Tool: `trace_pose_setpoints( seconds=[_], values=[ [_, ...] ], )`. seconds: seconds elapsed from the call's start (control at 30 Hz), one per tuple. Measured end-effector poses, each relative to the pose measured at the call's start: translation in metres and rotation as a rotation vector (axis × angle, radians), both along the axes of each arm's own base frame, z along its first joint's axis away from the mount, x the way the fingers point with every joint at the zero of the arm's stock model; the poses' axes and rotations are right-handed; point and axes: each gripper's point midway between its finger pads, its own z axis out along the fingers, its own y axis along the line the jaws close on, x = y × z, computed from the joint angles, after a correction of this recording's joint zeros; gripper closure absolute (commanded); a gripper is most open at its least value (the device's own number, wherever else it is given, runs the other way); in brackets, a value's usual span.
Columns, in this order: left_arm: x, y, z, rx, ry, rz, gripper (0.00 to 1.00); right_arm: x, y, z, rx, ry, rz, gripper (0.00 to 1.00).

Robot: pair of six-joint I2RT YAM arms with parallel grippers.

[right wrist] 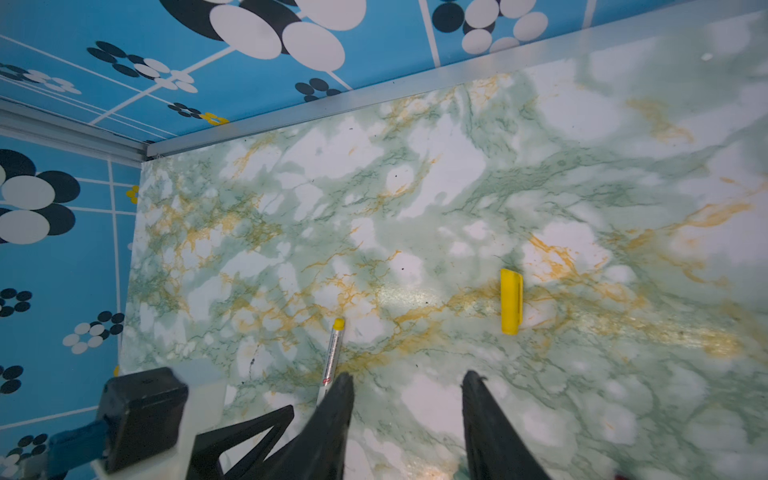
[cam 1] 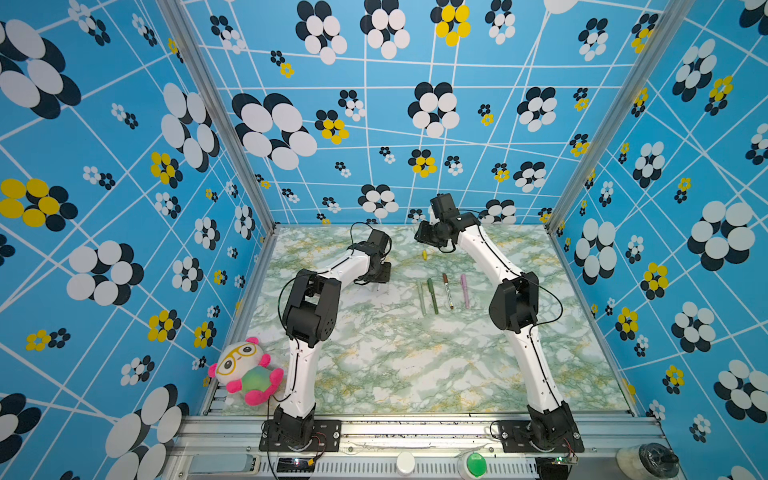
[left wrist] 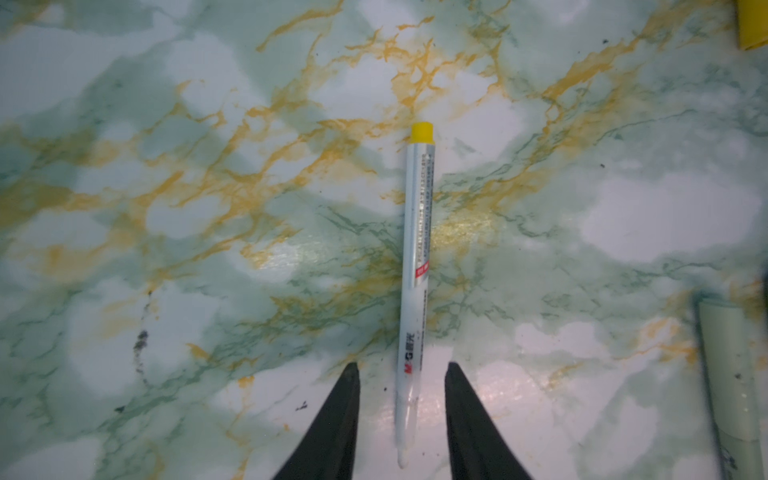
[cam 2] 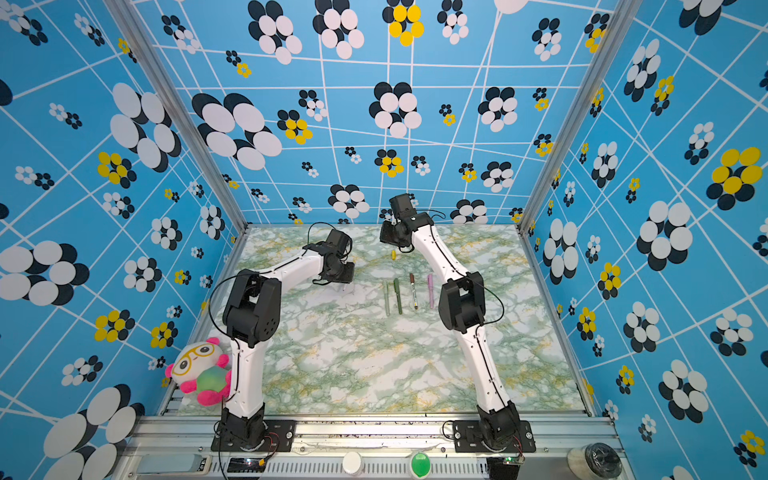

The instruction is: Insert the pens into the pen caps

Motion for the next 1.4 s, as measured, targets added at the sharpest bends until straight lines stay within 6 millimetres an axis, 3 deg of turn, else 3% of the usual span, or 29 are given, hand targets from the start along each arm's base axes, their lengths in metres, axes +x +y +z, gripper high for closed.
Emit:
trace_pose_setpoints(
  seconds=[0.47, 0.87, 0.97, 1.17, 1.4],
  values=[
    [0.014, -0.005, -0.011, 0.038, 0.024, -0.049, 0.71, -0.001, 0.001, 0.000, 0.004, 0.004, 0.005, 0.55],
    [0.013, 0.000, -0.014, 0.072, 0.037, -0.057, 0.86, -0.001, 0.001, 0.002, 0.004, 0.001, 0.004, 0.55],
    [0.013, 0.000, -0.015, 0.076, 0.037, -0.054, 0.91, -0.004, -0.001, 0.009, 0.005, -0.002, 0.004, 0.55],
    [0.017, -0.002, -0.015, 0.054, 0.009, -0.045, 0.92, -0.016, -0.007, 0.031, 0.008, -0.016, 0.002, 0.55],
    [-0.003, -0.010, -0.006, -0.067, -0.024, -0.030, 0.84, -0.041, -0.019, 0.057, 0.009, -0.035, -0.002, 0.55]
  ],
)
